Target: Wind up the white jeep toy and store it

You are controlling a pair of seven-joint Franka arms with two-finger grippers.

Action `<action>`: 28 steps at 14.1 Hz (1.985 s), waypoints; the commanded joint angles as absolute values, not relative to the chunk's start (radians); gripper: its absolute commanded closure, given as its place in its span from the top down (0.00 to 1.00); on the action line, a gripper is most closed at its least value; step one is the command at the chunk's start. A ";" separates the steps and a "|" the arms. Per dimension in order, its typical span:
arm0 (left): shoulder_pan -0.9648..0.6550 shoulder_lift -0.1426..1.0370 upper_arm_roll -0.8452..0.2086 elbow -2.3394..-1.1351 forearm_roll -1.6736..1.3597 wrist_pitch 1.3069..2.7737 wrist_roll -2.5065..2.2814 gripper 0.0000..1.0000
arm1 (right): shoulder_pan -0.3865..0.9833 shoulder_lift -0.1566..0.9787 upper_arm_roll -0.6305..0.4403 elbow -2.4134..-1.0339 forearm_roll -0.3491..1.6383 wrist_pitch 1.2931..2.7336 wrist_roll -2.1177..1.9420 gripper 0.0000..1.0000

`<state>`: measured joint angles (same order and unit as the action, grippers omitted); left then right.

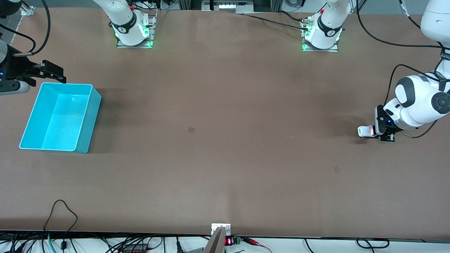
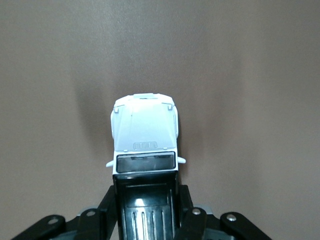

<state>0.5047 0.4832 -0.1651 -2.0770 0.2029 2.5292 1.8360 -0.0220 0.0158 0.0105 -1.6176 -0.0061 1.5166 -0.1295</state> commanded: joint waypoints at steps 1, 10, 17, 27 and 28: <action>0.532 0.623 -0.164 -2.059 0.244 2.559 1.858 0.35 | -0.018 0.018 0.009 -1.601 0.006 1.511 -0.121 1.00; 0.526 0.397 -0.293 -2.060 0.230 2.326 1.858 1.00 | -0.018 0.018 0.009 -1.601 0.006 1.511 -0.121 1.00; 0.520 0.267 -0.386 -2.060 0.189 2.246 1.858 1.00 | -0.017 0.020 0.009 -1.601 0.006 1.511 -0.121 1.00; 0.428 0.200 -0.425 -2.060 0.146 2.244 1.850 1.00 | -0.018 0.018 0.009 -1.601 0.008 1.511 -0.120 1.00; 0.416 0.198 -0.425 -2.059 0.132 2.244 1.850 1.00 | -0.018 0.020 0.009 -1.601 0.008 1.511 -0.120 1.00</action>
